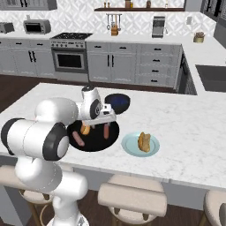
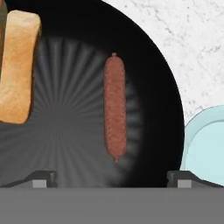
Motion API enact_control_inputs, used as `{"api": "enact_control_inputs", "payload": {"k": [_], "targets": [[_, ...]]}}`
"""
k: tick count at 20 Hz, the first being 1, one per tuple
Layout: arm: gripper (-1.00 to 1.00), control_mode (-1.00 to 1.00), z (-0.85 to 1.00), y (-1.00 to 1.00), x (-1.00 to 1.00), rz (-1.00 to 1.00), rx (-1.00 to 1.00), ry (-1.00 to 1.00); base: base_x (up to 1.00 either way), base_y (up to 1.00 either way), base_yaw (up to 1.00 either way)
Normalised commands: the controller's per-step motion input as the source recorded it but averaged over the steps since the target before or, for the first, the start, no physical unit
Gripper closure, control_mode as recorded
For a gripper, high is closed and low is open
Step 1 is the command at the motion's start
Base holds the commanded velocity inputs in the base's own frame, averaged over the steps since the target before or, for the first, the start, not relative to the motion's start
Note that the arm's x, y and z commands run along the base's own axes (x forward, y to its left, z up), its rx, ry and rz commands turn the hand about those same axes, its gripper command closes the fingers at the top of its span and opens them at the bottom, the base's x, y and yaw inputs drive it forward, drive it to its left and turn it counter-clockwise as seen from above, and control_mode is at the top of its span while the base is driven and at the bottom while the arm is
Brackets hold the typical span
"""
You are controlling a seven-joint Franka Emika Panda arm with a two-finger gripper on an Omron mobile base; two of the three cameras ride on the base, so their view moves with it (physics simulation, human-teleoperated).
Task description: Place one bun and one sausage from the bowl on each plate.
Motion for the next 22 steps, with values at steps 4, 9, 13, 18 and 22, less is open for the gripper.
{"api": "enact_control_inputs", "payload": {"k": [4, 9, 13, 18, 22], "targets": [[-1.0, -1.0, -0.29, -0.03, 0.13, 0.05, -0.01, -0.07, 0.0, 0.0, 0.0], [-1.0, -1.0, -0.44, -0.02, 0.07, 0.03, 0.0, -0.01, 0.0, 0.0, 0.0], [-1.0, -1.0, -0.32, -0.15, 0.04, 0.0, -0.03, -0.04, 0.0, 0.0, 0.0], [-1.0, -1.0, -0.21, -0.1, 0.03, -0.01, -0.15, -0.04, 0.0, 0.0, 0.0], [-1.0, -1.0, -0.23, -0.01, 0.14, 0.0, -0.08, -0.02, 0.0, 0.0, 0.0]]}}
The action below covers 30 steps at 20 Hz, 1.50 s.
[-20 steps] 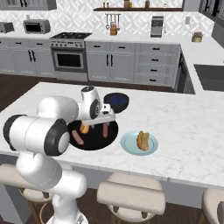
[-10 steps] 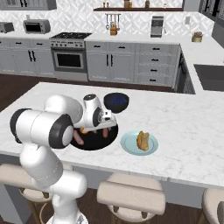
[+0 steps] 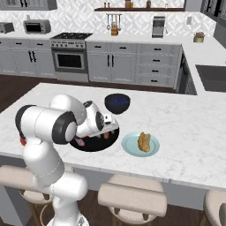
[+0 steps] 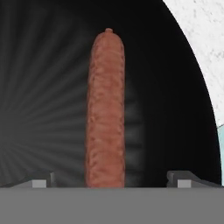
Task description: Place one bun and one sausage from the bowl on each plate.
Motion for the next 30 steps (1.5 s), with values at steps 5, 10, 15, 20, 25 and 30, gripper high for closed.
{"api": "enact_control_inputs", "payload": {"k": [5, 10, 15, 20, 25, 30], "targets": [[-1.0, -1.0, -0.03, -0.03, 0.27, 0.0, 0.0, 0.0, 0.0, 0.0, 0.0], [1.0, -1.0, 0.0, -0.02, 0.22, 0.0, 0.0, -0.03, 0.0, 0.0, 0.0], [1.0, -1.0, 0.0, 0.0, 0.07, 0.0, 0.0, -0.03, 0.0, 0.0, 0.0], [1.0, -1.0, 0.0, 0.0, 0.0, 0.0, 0.0, -0.03, 0.0, 0.0, 0.0], [1.0, -1.0, 0.8, -0.02, -0.25, -0.08, 0.09, 0.02, 0.0, 0.0, 0.0], [1.0, -1.0, 1.0, -0.43, -0.5, -0.14, 0.1, 0.03, 0.0, 0.0, 0.0]]}}
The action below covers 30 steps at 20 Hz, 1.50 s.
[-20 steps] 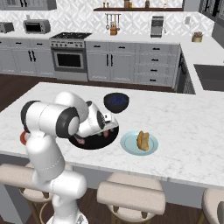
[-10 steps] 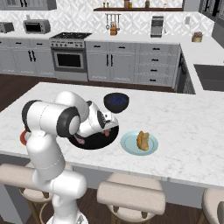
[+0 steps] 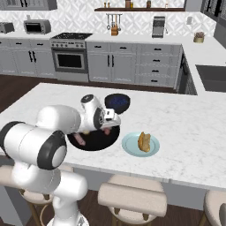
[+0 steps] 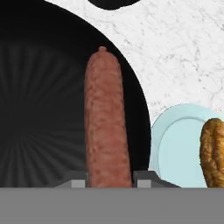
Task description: Place one bun and one sausage from the bowl on each plate.
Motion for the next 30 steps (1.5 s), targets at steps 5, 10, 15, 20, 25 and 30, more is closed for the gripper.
{"api": "enact_control_inputs", "payload": {"k": [5, 10, 15, 20, 25, 30], "targets": [[1.0, -1.0, 0.9, -0.87, -0.14, -0.26, 0.2, 0.04, 0.0, 0.0, 0.0], [1.0, -1.0, -0.29, -0.71, 0.0, -0.31, 0.09, 0.02, 0.0, 0.0, 0.0], [1.0, -1.0, -0.34, -0.17, -0.1, -0.02, 0.15, 0.0, 0.0, 0.0, 0.0], [1.0, -1.0, -0.18, -0.37, -0.09, 0.0, 0.12, 0.0, 0.0, 0.0, 0.0], [1.0, -1.0, -0.27, -0.02, -0.02, 0.06, 0.0, 0.0, 0.0, 0.0, 0.0], [1.0, -1.0, -0.28, 0.0, 0.0, 0.08, 0.0, 0.0, 0.0, 0.0, 0.0]]}}
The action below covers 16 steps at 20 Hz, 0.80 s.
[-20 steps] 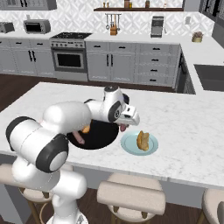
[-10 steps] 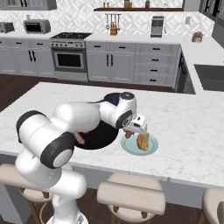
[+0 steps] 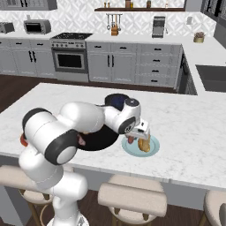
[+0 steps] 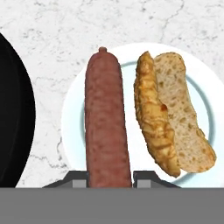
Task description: Place one bun and one sausage from the bowl on each plate.
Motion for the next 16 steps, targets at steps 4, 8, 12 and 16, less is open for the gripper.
{"api": "enact_control_inputs", "payload": {"k": [4, 8, 12, 16], "targets": [[1.0, -1.0, -0.27, 0.0, 0.0, 0.01, -0.04, 0.0, 0.0, 0.0, 0.0], [1.0, -1.0, -0.04, 0.0, 0.0, 0.0, 0.0, 0.0, 0.0, 0.0, 0.0], [-1.0, -1.0, 0.0, 0.0, 0.0, 0.0, 0.0, 0.0, 0.0, 0.0, 0.0], [-1.0, -1.0, 0.0, 0.0, 0.0, 0.0, 0.0, 0.0, 0.0, 0.0, 0.0]]}}
